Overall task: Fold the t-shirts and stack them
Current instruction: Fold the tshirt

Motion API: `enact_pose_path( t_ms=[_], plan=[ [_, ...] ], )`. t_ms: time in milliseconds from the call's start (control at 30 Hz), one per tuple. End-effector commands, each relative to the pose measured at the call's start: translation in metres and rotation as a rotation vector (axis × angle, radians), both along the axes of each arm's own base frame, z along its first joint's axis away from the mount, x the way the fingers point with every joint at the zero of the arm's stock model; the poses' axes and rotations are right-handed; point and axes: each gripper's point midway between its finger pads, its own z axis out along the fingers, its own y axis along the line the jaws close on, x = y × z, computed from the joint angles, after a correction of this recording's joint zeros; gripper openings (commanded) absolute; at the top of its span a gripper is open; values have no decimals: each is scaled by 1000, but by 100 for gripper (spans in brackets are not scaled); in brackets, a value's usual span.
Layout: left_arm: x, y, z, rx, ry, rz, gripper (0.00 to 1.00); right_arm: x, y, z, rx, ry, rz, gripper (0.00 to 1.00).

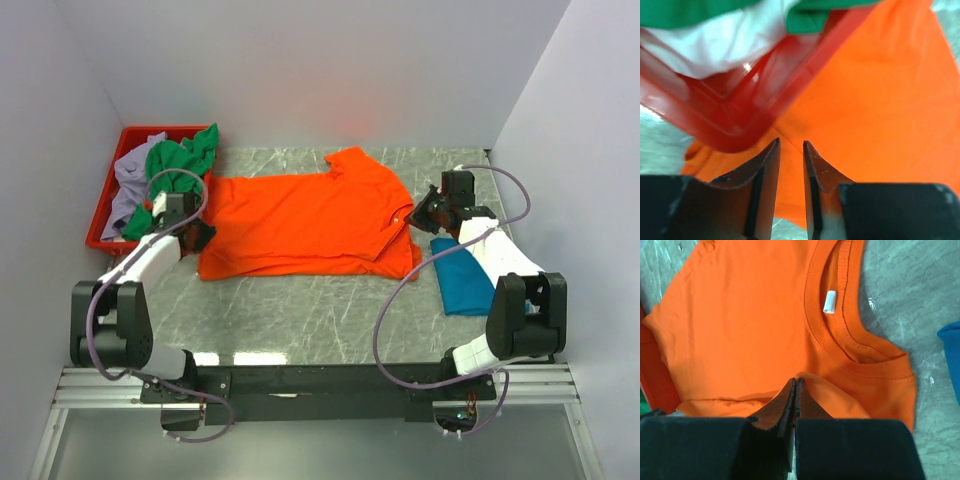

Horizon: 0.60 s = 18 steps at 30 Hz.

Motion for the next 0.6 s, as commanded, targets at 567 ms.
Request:
enact_pose_path(
  t_ms=[567],
  plan=[
    [-9, 6, -20, 260, 194, 194, 37, 6, 4, 6, -13, -51, 21, 0]
  ],
)
